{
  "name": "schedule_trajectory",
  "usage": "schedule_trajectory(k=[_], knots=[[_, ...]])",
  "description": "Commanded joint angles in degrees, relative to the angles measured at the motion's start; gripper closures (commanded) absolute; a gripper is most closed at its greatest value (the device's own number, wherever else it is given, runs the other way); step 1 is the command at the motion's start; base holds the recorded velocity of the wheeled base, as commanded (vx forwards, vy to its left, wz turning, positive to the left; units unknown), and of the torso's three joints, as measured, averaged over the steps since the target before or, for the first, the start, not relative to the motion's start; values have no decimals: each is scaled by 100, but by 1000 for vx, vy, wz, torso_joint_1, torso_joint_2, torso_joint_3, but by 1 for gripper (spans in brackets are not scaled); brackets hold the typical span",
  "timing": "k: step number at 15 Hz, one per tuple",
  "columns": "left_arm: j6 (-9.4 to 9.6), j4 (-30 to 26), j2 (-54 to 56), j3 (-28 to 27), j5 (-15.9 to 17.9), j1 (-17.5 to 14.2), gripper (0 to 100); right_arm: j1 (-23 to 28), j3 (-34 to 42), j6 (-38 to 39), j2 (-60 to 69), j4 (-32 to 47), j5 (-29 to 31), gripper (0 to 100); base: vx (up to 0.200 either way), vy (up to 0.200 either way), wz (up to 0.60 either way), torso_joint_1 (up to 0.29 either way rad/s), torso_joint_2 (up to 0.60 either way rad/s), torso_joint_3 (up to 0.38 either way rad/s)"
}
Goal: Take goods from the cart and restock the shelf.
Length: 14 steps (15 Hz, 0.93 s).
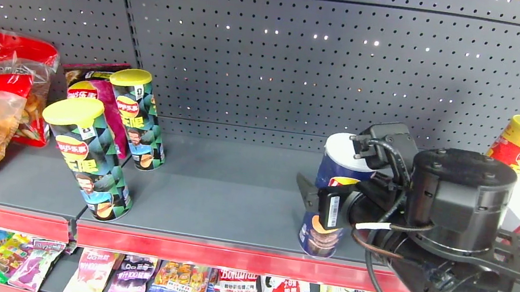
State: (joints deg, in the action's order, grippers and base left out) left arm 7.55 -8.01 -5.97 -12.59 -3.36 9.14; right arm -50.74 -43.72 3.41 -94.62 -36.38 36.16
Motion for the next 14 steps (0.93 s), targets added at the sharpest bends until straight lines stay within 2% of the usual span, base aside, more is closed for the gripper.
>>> schedule_trajectory(k=[1,7,11,14], knots=[[1,1,8,2,-6,0,100,-15,109,1,172,-10,5,0,0,0,0,0,0,0],[1,-8,0,20,2,9,100,-428,724,10,990,-10,-3,0,0,0,0,0,0,0],[1,-8,-18,38,2,9,100,-885,1717,-16,1939,-10,-39,0,0,0,0,0,0,0],[1,1,-27,20,-6,0,100,-745,2148,-157,2581,-45,-74,0,0,0,0,0,0,0]])
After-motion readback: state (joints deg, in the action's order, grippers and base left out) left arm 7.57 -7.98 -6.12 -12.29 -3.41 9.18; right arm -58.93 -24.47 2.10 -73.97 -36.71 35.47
